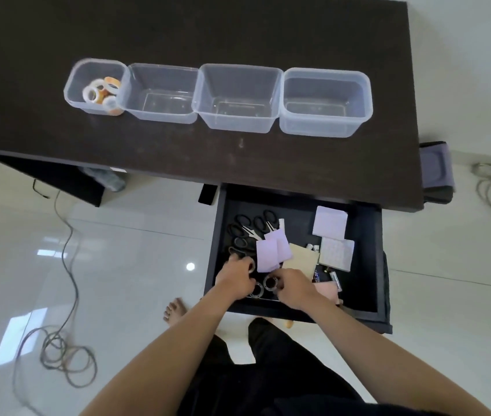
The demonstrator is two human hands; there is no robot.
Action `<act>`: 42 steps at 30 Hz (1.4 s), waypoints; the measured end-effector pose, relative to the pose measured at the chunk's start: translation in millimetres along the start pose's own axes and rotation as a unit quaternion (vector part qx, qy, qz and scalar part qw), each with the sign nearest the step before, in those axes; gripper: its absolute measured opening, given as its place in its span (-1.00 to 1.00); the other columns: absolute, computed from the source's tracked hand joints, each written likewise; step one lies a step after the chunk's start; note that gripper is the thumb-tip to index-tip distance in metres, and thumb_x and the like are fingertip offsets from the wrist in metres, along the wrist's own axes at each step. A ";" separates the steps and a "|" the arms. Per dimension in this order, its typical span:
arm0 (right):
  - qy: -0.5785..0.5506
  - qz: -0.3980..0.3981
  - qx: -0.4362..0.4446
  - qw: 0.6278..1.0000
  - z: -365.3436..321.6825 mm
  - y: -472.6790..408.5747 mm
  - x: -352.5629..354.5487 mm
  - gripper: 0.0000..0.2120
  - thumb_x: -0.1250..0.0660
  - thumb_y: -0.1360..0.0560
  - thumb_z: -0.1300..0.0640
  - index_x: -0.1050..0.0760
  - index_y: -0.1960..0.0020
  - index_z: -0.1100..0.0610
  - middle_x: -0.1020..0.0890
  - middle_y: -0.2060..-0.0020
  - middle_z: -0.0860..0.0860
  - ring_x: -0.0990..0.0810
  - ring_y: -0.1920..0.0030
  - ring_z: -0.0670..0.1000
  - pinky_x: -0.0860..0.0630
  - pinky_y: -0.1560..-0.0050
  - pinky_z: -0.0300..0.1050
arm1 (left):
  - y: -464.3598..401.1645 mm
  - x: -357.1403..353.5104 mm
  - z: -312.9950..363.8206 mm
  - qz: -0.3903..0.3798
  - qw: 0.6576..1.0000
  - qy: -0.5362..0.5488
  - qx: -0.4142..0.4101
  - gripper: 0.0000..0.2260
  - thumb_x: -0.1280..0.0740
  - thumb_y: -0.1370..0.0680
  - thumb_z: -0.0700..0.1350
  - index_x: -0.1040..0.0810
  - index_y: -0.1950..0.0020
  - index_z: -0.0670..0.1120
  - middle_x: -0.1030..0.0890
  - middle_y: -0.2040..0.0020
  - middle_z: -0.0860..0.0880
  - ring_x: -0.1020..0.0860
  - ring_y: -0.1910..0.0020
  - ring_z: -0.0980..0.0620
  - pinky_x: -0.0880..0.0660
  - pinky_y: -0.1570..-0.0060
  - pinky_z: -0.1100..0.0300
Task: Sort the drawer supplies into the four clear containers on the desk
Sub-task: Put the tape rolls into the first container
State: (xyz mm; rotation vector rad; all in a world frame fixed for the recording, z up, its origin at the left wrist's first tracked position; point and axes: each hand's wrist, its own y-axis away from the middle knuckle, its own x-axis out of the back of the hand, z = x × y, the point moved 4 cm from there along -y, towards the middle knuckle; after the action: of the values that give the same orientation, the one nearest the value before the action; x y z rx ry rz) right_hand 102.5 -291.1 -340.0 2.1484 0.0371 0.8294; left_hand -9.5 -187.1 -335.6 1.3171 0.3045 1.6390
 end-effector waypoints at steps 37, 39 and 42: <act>0.107 0.144 -0.006 0.984 22.6 -22.0 1.2 -0.50 -0.41 -0.40 -0.09 -0.42 -0.31 -0.06 -0.46 -0.10 0.07 -0.48 -0.12 0.14 -0.36 -0.10 0.03 | -8.3 -15.1 0.1 0.025 0.996 -0.013 0.086 -0.80 -0.29 -0.45 -0.30 -0.51 -0.05 -0.14 -0.58 -0.03 -0.14 -0.58 0.03 -0.17 -0.50 0.17 0.10; 0.141 0.144 -0.012 0.979 19.4 -23.0 0.9 -0.50 -0.40 -0.40 -0.11 -0.41 -0.29 -0.04 -0.45 -0.14 0.07 -0.48 -0.14 0.15 -0.33 -0.11 0.04 | -7.6 -14.4 0.0 0.034 0.996 0.002 0.081 -0.79 -0.27 -0.45 -0.32 -0.52 -0.04 -0.15 -0.59 -0.02 -0.14 -0.58 0.04 -0.17 -0.47 0.20 0.12; 0.181 0.131 -0.010 0.975 12.9 -25.4 0.7 -0.54 -0.38 -0.42 -0.09 -0.40 -0.26 0.03 -0.49 -0.11 0.07 -0.53 -0.09 0.16 -0.31 -0.06 0.02 | -6.8 -13.8 -0.6 0.045 0.995 0.028 0.079 -0.80 -0.24 -0.44 -0.32 -0.53 -0.01 -0.14 -0.60 0.01 -0.14 -0.58 0.08 -0.16 -0.44 0.24 0.14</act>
State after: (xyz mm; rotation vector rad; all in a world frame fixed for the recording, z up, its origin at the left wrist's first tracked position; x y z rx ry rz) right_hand 116.6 -282.8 -363.4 1.9822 -0.0709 1.3622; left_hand -7.3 -194.4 -349.0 1.4212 0.4217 1.7587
